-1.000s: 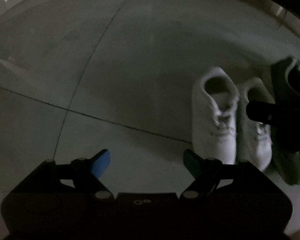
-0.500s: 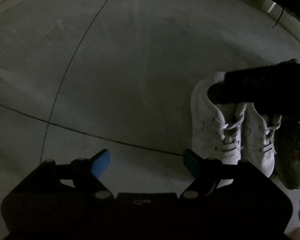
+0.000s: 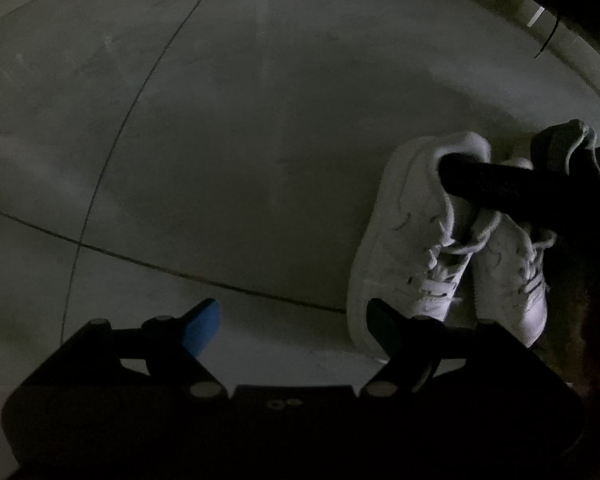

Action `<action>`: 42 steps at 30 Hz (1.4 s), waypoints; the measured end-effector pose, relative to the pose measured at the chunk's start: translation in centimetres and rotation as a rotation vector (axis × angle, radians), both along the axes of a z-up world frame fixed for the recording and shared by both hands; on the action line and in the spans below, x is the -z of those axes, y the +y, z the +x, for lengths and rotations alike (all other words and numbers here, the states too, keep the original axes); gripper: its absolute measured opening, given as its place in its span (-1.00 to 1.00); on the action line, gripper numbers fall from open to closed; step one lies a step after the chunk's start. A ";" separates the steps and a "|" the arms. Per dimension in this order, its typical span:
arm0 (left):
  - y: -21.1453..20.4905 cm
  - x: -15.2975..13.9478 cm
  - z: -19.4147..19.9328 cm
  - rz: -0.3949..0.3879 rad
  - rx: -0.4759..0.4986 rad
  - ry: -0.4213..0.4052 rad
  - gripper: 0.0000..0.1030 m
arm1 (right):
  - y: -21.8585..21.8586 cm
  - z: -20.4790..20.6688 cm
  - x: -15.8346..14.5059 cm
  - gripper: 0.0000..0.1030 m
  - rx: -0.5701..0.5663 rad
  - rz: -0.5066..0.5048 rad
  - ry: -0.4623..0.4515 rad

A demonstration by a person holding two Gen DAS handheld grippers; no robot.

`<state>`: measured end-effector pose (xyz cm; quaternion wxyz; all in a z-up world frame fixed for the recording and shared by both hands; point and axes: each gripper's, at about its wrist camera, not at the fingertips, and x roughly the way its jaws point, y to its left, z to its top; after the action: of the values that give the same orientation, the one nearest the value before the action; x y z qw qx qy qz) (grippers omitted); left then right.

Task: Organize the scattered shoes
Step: 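Grasp both white sneakers together with the right gripper, then lift the white sneakers with the right gripper up to the wooden shoe rack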

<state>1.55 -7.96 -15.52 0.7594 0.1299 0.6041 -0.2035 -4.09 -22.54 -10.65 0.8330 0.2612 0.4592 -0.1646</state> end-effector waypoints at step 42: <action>-8.1 -12.0 -2.8 -0.271 0.118 -0.219 0.57 | -11.8 -6.6 -22.9 -0.55 0.097 -0.233 -0.418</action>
<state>-1.27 -16.04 -3.48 0.8179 0.0827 0.4763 -0.3120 -10.71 -34.38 12.28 0.9255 0.2134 0.2418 -0.1986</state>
